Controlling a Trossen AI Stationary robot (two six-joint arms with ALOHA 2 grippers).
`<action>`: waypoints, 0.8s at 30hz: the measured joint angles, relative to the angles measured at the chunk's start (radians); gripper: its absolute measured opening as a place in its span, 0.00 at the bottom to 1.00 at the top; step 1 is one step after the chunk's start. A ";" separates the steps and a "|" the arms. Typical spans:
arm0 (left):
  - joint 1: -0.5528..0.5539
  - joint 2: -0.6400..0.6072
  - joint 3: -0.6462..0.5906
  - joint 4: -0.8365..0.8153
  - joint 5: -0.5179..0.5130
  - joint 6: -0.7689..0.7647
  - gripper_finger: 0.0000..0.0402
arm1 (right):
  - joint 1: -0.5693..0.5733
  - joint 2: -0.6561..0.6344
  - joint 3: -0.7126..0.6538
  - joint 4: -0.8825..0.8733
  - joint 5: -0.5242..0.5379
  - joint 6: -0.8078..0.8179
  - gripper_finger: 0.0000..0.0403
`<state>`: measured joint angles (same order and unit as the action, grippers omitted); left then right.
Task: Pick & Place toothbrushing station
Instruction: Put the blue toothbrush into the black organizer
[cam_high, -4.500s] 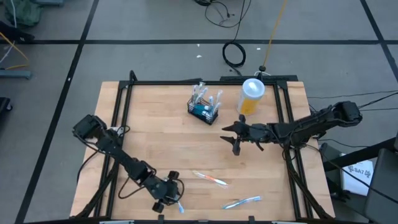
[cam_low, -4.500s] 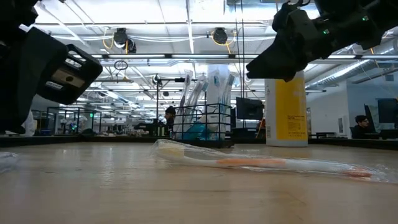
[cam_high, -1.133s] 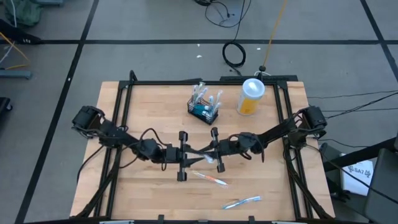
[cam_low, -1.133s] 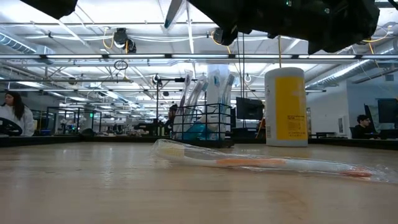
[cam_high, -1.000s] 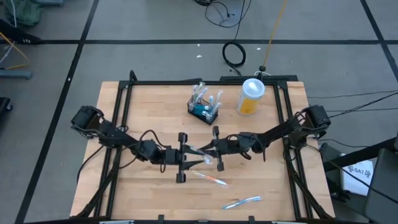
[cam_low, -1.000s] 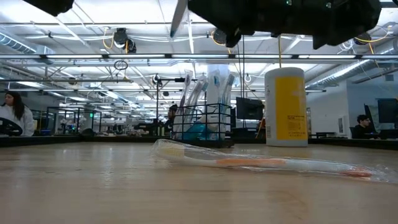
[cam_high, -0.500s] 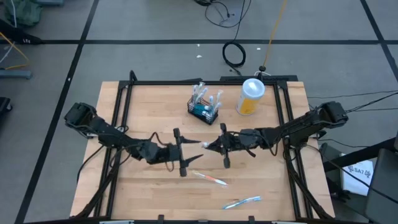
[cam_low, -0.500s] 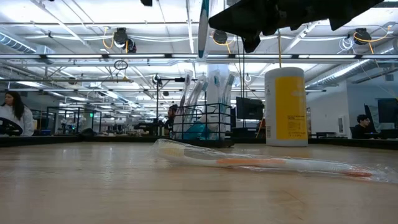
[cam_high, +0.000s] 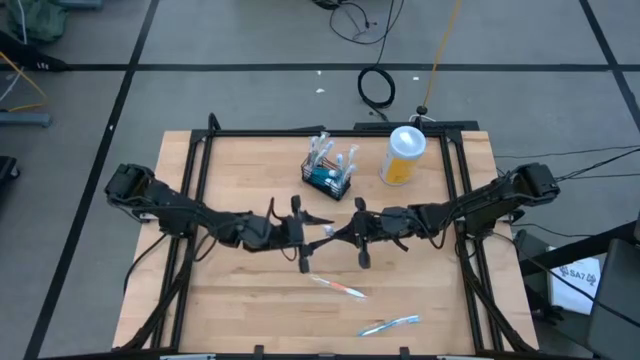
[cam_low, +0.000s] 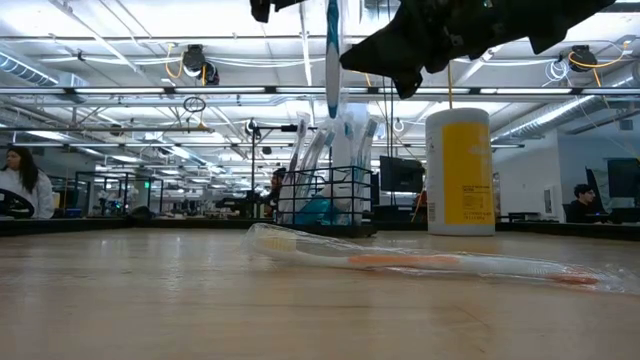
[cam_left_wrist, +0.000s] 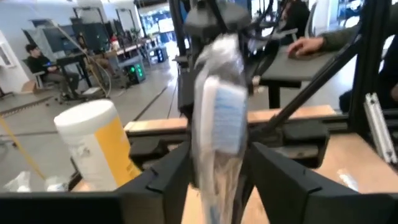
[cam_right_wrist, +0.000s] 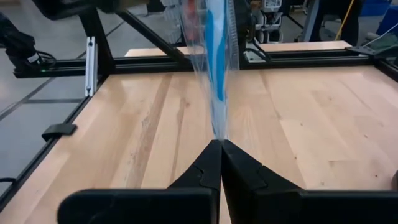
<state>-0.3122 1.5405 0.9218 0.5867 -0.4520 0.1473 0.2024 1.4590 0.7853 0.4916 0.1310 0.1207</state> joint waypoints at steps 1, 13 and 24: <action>-0.001 0.000 0.000 -0.014 -0.004 -0.003 0.41 | 0.000 0.000 0.000 -0.002 0.000 0.000 0.00; -0.003 0.000 0.000 -0.042 -0.022 -0.023 0.04 | 0.000 0.000 0.000 -0.012 0.000 0.007 0.00; 0.002 0.000 0.000 -0.129 -0.201 -0.038 0.02 | 0.000 0.000 0.000 -0.137 0.102 0.016 0.26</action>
<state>-0.3101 1.5406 0.9218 0.4582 -0.6528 0.1091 0.2020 1.4590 0.7853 0.3550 0.2327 0.1368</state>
